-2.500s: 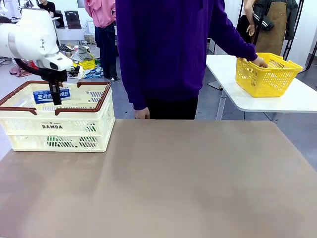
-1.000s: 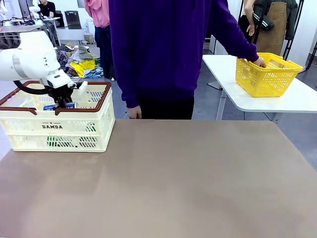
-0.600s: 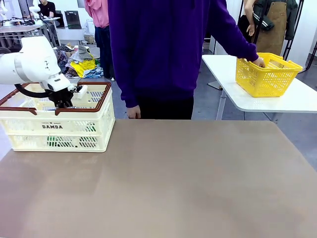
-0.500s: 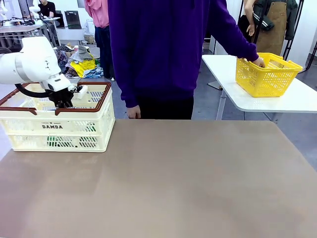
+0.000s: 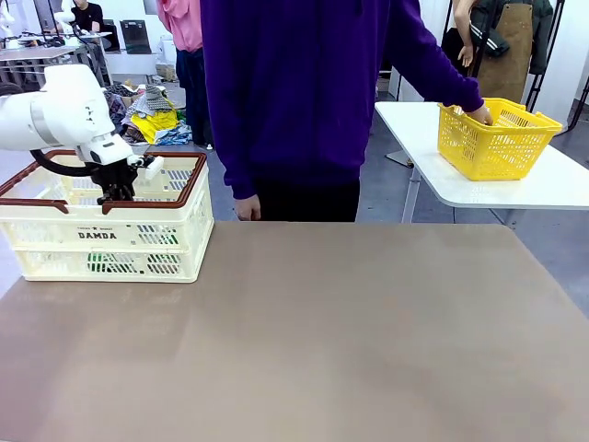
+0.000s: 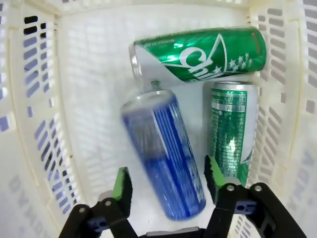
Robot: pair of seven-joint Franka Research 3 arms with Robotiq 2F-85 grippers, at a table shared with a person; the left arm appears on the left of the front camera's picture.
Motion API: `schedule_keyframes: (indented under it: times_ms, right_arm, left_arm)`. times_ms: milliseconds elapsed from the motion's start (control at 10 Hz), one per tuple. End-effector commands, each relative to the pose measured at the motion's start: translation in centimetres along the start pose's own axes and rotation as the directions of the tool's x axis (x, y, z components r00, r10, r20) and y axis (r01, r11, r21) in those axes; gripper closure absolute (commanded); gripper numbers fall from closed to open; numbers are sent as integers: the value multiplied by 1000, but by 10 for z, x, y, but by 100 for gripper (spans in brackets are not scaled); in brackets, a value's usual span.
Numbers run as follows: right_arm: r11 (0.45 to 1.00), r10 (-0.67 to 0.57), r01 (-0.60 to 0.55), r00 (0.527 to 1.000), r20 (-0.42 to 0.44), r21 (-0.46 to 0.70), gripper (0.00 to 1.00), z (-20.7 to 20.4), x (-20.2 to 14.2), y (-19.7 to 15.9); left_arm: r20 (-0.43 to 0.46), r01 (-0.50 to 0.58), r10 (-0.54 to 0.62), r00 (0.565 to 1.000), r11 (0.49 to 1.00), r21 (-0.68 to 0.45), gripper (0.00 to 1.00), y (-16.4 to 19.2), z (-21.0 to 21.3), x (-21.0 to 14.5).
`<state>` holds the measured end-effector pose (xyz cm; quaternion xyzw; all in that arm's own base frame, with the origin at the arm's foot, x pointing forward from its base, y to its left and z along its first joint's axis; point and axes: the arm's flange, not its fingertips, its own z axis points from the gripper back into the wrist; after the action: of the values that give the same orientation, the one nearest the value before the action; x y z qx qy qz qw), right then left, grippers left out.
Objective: Place the drinks into the Shopping basket.
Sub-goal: Pick up one drink and place it into the Shopping basket.
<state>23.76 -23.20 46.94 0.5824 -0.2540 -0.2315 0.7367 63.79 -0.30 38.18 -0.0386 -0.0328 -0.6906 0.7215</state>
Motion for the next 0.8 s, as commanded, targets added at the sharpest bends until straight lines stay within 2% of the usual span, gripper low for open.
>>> schedule_keyframes:
  times_ms: [0,200,400,500,600,700]
  right_arm:
    - [1000,12,-13,1000,9,23,0,0,2,2]
    - [1000,12,-13,1000,9,23,0,0,2,2]
    - [1000,12,-13,1000,9,23,0,0,2,2]
    - [1000,12,-13,1000,9,23,0,0,2,2]
    - [1000,12,-13,1000,9,23,0,0,2,2]
    - [1000,12,-13,1000,9,23,0,0,2,2]
  left_arm:
    - [28,-9,9,1000,1000,-1,0,2,6,-2]
    - [29,3,-3,1000,1000,6,0,2,8,0]
    - [67,16,-18,998,1000,27,0,1,19,0]
    - [137,23,-25,990,1000,15,0,-1,32,1]
    - [155,-2,2,988,1000,0,0,-7,52,-1]
    - [131,3,-7,991,999,32,0,-20,79,-6]
